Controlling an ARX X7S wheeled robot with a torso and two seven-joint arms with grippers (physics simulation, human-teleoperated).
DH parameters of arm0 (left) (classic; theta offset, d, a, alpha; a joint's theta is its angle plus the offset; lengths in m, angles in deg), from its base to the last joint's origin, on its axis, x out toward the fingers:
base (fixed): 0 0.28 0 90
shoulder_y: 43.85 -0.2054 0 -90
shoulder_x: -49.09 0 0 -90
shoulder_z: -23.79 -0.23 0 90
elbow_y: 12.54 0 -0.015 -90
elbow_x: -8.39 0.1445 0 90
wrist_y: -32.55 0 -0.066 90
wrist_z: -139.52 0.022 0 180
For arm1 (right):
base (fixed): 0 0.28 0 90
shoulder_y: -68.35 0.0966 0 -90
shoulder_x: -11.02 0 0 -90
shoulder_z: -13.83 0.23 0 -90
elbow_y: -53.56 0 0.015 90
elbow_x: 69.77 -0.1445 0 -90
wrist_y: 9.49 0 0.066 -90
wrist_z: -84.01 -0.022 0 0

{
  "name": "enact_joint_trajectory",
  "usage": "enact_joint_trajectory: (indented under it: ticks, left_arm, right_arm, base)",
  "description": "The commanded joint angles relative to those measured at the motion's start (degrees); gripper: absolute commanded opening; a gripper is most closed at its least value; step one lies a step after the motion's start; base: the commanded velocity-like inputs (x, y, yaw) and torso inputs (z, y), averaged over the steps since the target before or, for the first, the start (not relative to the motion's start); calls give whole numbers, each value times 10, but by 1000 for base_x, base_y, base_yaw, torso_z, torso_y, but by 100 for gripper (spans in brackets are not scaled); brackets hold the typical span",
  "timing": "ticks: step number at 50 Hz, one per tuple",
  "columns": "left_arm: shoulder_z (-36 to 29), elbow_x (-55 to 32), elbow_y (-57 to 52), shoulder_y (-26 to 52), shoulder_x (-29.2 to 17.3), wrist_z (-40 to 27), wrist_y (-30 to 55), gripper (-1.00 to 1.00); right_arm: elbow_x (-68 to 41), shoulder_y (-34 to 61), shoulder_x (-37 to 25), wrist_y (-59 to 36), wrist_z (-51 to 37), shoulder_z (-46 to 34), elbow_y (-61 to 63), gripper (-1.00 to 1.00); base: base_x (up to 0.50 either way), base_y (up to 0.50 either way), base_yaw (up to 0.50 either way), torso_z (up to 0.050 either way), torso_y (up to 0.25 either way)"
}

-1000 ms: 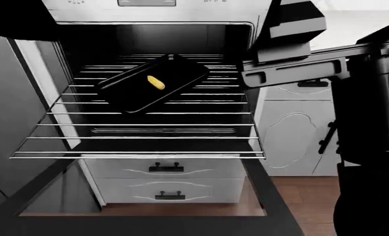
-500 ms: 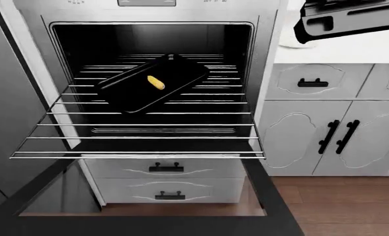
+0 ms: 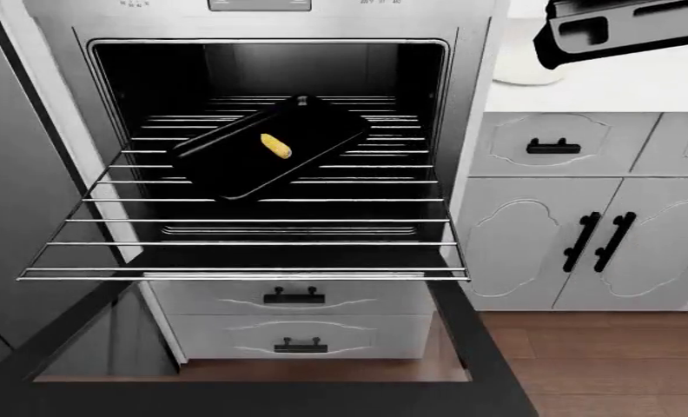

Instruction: Pick the corn from the top rack in the oven and place it on the plate on the counter.

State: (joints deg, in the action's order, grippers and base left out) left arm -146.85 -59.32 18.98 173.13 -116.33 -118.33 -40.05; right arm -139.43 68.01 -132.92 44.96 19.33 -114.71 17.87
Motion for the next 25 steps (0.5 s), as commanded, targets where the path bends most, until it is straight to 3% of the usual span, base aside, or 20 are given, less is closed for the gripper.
enact_joint_trajectory:
  ticks: [1, 25]
  left_arm:
    - [11, -8, 0, -1, 5, 4, 7, 100]
    - [18, 6, -1, -27, 13, 1, -4, 100]
  right_arm:
    - [-21, 13, 0, -8, -6, 1, 0, 100]
    - [-16, -15, -6, 10, -8, 2, -3, 100]
  base:
    - [500, -156, 0, 0, 0]
    - [500, -157, 0, 0, 1]
